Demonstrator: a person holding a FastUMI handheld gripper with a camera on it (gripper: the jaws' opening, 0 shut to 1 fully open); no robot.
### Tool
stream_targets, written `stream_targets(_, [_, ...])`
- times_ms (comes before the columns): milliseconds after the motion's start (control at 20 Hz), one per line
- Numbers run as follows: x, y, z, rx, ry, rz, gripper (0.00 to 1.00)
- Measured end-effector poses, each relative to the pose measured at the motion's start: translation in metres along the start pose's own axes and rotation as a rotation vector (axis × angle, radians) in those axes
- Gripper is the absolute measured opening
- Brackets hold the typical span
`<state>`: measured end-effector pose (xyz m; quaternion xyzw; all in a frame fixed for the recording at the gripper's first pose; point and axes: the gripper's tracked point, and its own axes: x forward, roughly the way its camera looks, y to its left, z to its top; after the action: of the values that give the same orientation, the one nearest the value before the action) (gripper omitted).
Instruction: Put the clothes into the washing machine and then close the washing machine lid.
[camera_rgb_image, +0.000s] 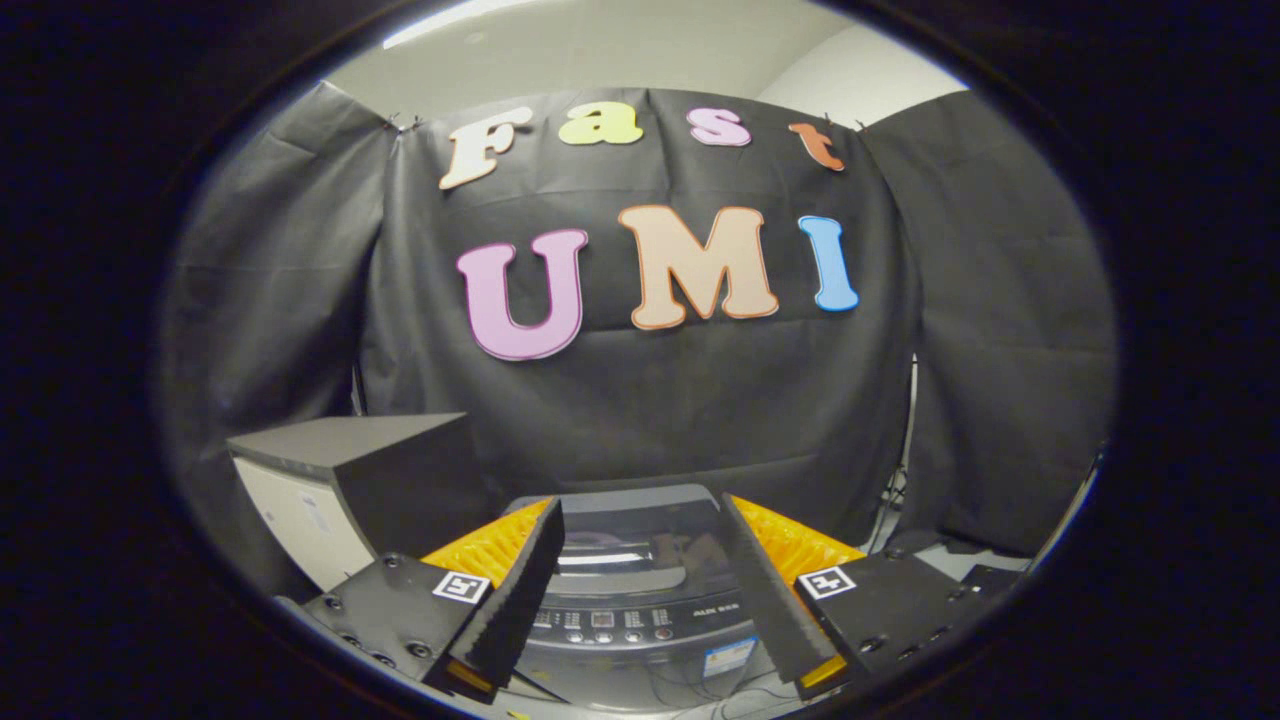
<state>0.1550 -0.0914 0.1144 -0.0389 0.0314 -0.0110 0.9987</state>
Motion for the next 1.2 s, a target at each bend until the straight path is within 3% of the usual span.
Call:
stream_targets(1000, [-0.059,0.052,0.003,-0.054,-0.065,0.196,0.96])
stream_targets(1200, [-0.056,0.035,0.002,-0.035,-0.056,0.165,0.96])
